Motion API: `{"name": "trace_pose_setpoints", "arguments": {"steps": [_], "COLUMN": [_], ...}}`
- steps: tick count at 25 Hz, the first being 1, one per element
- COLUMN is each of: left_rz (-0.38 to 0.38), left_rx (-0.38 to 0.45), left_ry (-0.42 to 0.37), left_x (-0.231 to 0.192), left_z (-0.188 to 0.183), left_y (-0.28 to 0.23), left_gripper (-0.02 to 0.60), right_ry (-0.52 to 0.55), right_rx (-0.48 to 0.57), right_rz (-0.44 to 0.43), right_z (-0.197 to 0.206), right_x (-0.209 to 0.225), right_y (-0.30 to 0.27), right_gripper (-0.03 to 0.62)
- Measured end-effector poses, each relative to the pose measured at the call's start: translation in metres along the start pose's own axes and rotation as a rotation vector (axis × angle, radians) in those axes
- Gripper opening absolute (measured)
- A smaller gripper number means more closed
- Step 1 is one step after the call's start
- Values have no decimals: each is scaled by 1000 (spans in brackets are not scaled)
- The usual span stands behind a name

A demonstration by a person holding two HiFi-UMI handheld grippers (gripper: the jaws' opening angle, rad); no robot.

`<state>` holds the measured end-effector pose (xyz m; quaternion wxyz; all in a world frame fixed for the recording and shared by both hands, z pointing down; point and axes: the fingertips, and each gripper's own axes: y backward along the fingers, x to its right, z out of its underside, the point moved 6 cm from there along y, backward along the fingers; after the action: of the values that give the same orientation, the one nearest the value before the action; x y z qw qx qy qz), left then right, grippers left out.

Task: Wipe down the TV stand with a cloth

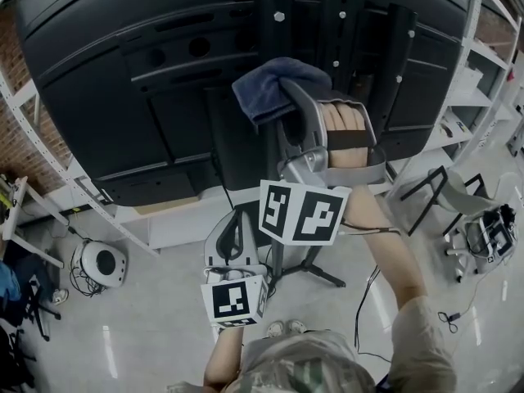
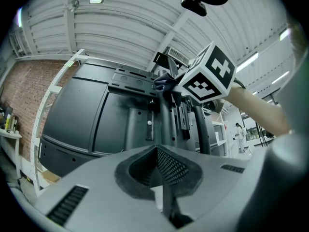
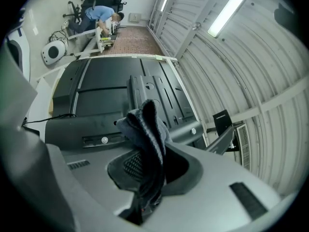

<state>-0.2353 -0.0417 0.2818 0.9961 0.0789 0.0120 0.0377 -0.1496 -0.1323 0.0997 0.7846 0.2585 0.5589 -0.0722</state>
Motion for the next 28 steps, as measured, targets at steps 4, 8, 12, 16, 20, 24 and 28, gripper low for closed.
{"name": "trace_pose_setpoints", "arguments": {"steps": [4,8,12,16,20,24,28], "left_rz": [-15,-25,-30,-32,-28,-31,-37], "left_rx": [-5,-13,-18,-21,-28,-36,-37], "left_ry": [2,-2,-5,-1,3,4,7], "left_x": [-3,-4,-5,-5,-4,-6,-7], "left_z": [0,2,4,5,10,13,14], "left_y": [0,1,-1,-3,-4,-6,-7], "left_gripper": [15,15,15,15,15,15,15], "right_ry": [-18,-38,-24,-30,-31,-17,-23], "right_rx": [4,7,7,6,1,-1,-9], "right_rz": [-9,-34,-35,-49,-70,-95,-121], "right_z": [5,8,11,14,17,22,25], "right_x": [-8,-21,-30,-36,-49,-63,-74], "right_y": [4,7,9,12,17,23,28], "right_gripper": [57,57,57,57,57,57,57]}}
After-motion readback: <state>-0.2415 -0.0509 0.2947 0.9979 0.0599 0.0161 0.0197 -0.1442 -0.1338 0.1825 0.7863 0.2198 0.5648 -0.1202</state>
